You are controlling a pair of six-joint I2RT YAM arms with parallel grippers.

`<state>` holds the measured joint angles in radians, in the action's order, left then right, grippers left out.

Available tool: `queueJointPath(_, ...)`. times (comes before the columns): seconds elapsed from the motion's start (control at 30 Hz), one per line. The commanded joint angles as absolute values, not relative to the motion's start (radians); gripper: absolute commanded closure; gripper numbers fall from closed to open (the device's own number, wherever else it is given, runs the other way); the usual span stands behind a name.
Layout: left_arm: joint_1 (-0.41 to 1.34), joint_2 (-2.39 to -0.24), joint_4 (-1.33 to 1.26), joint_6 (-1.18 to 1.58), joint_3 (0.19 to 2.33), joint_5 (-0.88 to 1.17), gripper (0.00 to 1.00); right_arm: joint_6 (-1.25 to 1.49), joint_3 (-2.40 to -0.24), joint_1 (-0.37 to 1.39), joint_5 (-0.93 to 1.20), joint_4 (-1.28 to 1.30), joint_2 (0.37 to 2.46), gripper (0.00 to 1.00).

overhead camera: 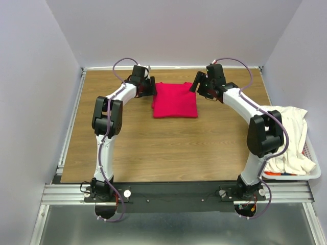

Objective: Fold and stack the t-shirts
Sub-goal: Neatly place the folded tshirt to the corner

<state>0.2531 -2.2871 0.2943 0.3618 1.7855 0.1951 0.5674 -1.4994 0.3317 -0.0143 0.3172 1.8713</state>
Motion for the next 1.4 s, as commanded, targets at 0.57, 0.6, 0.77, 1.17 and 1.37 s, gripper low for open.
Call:
queueJointPath(0.57, 0.213, -2.209, 0.241, 0.411, 1.649, 0.181, 0.58, 0.581, -1.333, 0.33, 0.048, 0.258, 1.738, 0.2)
queueJointPath(0.6, 0.213, -2.195, 0.233, 0.404, 1.641, 0.189, 0.59, 0.581, -1.332, 0.33, 0.048, 0.258, 1.738, 0.2)
queueJointPath(0.77, 0.215, -2.126, 0.18, 0.39, 1.629, 0.29, 0.64, 0.58, -1.327, 0.33, 0.057, 0.255, 1.743, 0.2)
queueJointPath(1.17, 0.253, -2.192, 0.248, 0.357, 1.713, 0.304, 0.42, 0.58, -1.322, 0.331, 0.061, 0.252, 1.736, 0.2)
queueJointPath(1.37, 0.279, -2.269, 0.328, 0.328, 1.802, 0.241, 0.42, 0.575, -1.316, 0.333, 0.06, 0.252, 1.729, 0.2)
